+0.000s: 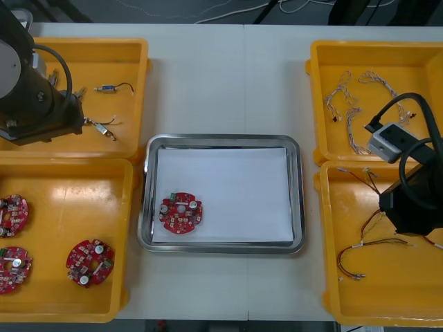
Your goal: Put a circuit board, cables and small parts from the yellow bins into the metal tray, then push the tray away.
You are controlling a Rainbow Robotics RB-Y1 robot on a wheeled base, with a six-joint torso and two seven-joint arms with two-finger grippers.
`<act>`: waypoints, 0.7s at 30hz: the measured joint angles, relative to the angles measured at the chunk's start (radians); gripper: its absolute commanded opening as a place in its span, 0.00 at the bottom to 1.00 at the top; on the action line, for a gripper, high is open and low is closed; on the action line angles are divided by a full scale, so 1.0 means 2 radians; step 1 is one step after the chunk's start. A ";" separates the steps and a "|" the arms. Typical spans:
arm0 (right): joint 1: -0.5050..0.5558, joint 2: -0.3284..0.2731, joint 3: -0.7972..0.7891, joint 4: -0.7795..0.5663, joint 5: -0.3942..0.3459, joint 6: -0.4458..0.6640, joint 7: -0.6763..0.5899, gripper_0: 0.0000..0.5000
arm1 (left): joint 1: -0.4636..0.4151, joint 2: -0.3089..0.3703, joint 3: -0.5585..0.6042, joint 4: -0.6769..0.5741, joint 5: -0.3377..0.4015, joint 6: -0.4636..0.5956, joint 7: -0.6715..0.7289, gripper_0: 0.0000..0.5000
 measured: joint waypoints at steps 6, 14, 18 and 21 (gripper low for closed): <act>-0.056 0.000 0.074 -0.002 0.002 -0.001 0.004 0.00 | 0.000 0.007 0.009 0.050 -0.009 -0.029 -0.084 1.00; -0.142 -0.001 0.181 -0.002 0.005 -0.022 0.026 0.00 | 0.000 0.007 0.029 0.085 -0.023 -0.050 -0.203 1.00; -0.189 -0.001 0.249 0.000 0.014 -0.046 0.027 0.00 | 0.000 0.008 0.037 0.096 -0.025 -0.056 -0.203 1.00; -0.215 0.000 0.293 0.010 0.019 -0.067 0.033 0.00 | 0.000 0.008 0.042 0.103 -0.026 -0.061 -0.205 1.00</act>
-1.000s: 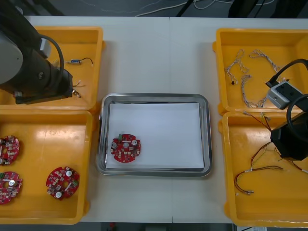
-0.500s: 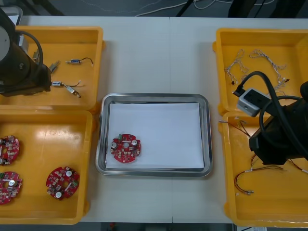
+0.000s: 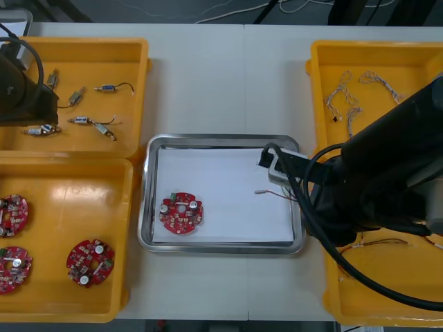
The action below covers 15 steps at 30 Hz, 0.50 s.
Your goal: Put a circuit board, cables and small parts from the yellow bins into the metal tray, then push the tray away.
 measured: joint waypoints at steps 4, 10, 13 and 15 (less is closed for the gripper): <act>-0.028 0.012 0.049 0.023 0.013 -0.014 0.002 0.00 | 0.000 0.000 0.003 0.007 -0.002 -0.008 -0.007 1.00; -0.063 0.040 0.108 0.064 0.032 -0.028 0.030 0.00 | 0.000 0.000 0.003 0.008 -0.003 -0.009 -0.007 1.00; -0.077 0.053 0.134 0.084 0.043 -0.040 0.038 0.00 | 0.000 0.000 0.004 0.008 -0.003 -0.009 -0.007 1.00; -0.085 0.060 0.151 0.099 0.050 -0.052 0.038 0.00 | 0.000 0.000 0.005 0.008 -0.003 -0.009 -0.008 1.00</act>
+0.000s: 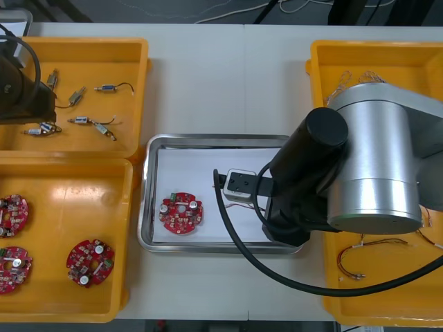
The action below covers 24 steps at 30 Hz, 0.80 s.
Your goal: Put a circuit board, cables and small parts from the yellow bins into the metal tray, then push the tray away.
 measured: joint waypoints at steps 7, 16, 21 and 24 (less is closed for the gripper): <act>-0.017 0.015 0.054 0.039 0.035 -0.042 0.009 0.00 | 0.006 0.000 0.030 0.002 0.002 -0.004 -0.097 1.00; -0.020 0.022 0.116 0.072 0.072 -0.089 0.009 0.00 | 0.015 0.000 0.040 0.024 0.004 -0.029 -0.252 1.00; -0.020 0.026 0.138 0.090 0.076 -0.111 0.014 0.00 | 0.015 0.000 0.040 0.058 0.009 -0.055 -0.253 1.00; -0.020 0.030 0.144 0.102 0.080 -0.122 0.028 0.00 | 0.015 0.000 0.040 0.081 0.009 -0.066 -0.262 1.00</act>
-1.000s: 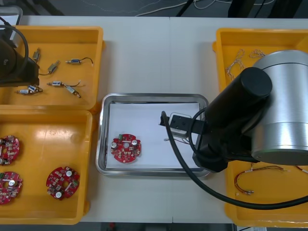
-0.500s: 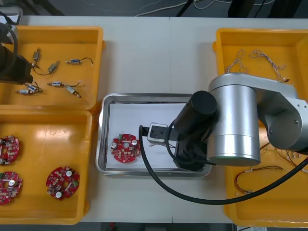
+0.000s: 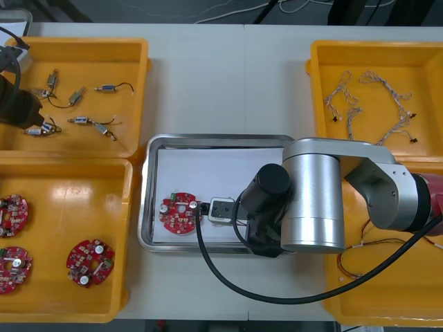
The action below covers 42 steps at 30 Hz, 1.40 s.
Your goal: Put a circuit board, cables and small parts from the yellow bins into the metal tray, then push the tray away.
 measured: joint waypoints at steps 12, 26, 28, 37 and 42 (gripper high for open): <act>0.000 0.005 0.021 0.027 0.019 -0.033 0.002 0.66 | -0.002 0.000 0.000 0.066 0.004 -0.027 -0.237 0.99; -0.001 0.005 0.018 0.021 0.012 -0.023 0.002 1.00 | -0.019 -0.003 0.000 0.102 -0.008 -0.043 -0.236 0.97; -0.002 0.005 0.011 0.013 0.008 0.000 0.002 1.00 | -0.023 -0.005 0.000 0.111 -0.013 -0.050 -0.237 0.97; -0.002 0.005 -0.065 -0.009 -0.055 0.056 0.002 1.00 | -0.025 -0.010 0.000 0.114 -0.030 -0.058 -0.237 0.93; -0.002 0.005 -0.125 -0.010 -0.092 0.100 0.002 1.00 | -0.025 -0.013 0.000 0.118 -0.035 -0.064 -0.237 0.93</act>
